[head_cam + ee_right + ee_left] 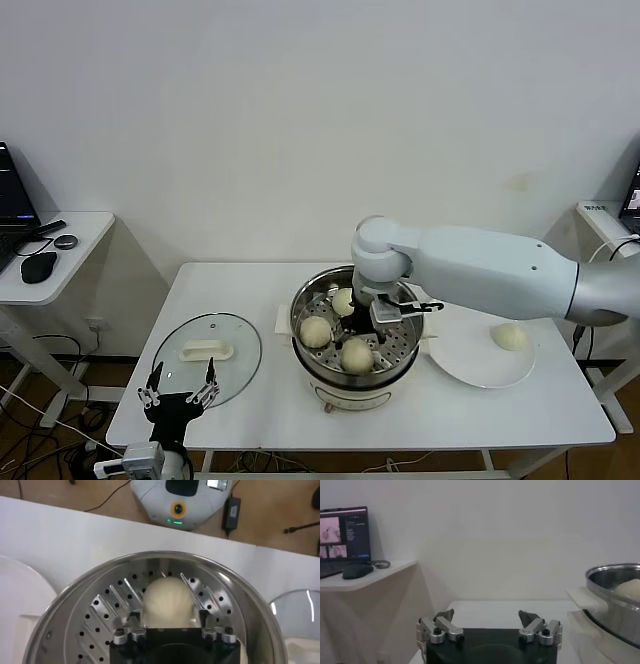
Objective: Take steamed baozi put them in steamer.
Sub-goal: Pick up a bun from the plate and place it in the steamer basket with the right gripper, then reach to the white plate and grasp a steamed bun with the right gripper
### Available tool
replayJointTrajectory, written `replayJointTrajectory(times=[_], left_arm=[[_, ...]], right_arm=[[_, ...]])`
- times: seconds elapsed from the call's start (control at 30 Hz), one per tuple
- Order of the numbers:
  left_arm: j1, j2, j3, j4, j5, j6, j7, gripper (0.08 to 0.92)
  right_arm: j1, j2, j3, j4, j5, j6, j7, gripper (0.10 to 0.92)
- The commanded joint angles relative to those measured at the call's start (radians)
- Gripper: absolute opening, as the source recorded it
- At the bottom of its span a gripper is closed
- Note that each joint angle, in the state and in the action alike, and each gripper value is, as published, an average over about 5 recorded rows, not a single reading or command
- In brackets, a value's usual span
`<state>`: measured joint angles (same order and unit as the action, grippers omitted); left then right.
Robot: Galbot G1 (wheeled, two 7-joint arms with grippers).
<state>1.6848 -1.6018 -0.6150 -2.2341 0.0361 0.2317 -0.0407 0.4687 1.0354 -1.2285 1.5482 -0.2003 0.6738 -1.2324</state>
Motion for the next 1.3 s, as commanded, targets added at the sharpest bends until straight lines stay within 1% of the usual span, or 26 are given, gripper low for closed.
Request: replayJointTrajectory(times=[0.03, 0.17, 0.27, 0.37, 0.53, 0.63, 0.73, 0.87, 1.1, 1.3], left_arm=[[0.003, 0.000, 0.003, 0.001, 0.000, -0.001, -0.002, 0.823], [0.007, 0.000, 0.002, -0.002, 0.000, -0.002, -0.002, 0.823], [0.010, 0.001, 0.003, -0.008, 0.001, -0.001, 0.000, 0.823], [0.011, 0.002, 0.004, -0.013, 0.001, 0.000, 0.002, 0.823], [0.009, 0.004, 0.001, -0.020, -0.002, 0.004, 0.009, 0.823], [0.008, 0.007, 0.001, -0.023, -0.010, 0.007, 0.013, 0.823], [0.012, 0.016, 0.000, -0.019, -0.021, 0.011, 0.014, 0.823], [0.027, 0.030, -0.004, -0.014, -0.026, 0.011, 0.013, 0.823], [0.048, 0.038, -0.014, -0.023, -0.024, 0.015, 0.016, 0.823], [0.049, 0.037, -0.015, -0.020, -0.018, 0.019, 0.019, 0.823]], right_arm=[[0.017, -0.022, 0.010, 0.010, 0.034, -0.034, -0.007, 0.813], [0.080, -0.080, 0.037, 0.021, 0.106, -0.053, -0.027, 0.822], [0.147, -0.149, 0.065, 0.020, 0.185, -0.109, -0.051, 0.823], [0.196, -0.235, 0.109, -0.011, 0.273, -0.258, -0.048, 0.823], [0.199, -0.396, 0.170, -0.123, 0.438, -0.633, -0.057, 0.823], [0.152, -0.462, 0.192, -0.172, 0.468, -0.788, -0.070, 0.823], [0.063, -0.509, 0.239, -0.217, 0.416, -0.905, -0.085, 0.823], [-0.126, -0.526, 0.374, -0.304, 0.293, -0.938, -0.110, 0.823], [-0.440, -0.476, 0.643, -0.462, 0.041, -0.839, -0.092, 0.823], [-0.507, -0.381, 0.686, -0.591, -0.107, -0.687, -0.055, 0.823]])
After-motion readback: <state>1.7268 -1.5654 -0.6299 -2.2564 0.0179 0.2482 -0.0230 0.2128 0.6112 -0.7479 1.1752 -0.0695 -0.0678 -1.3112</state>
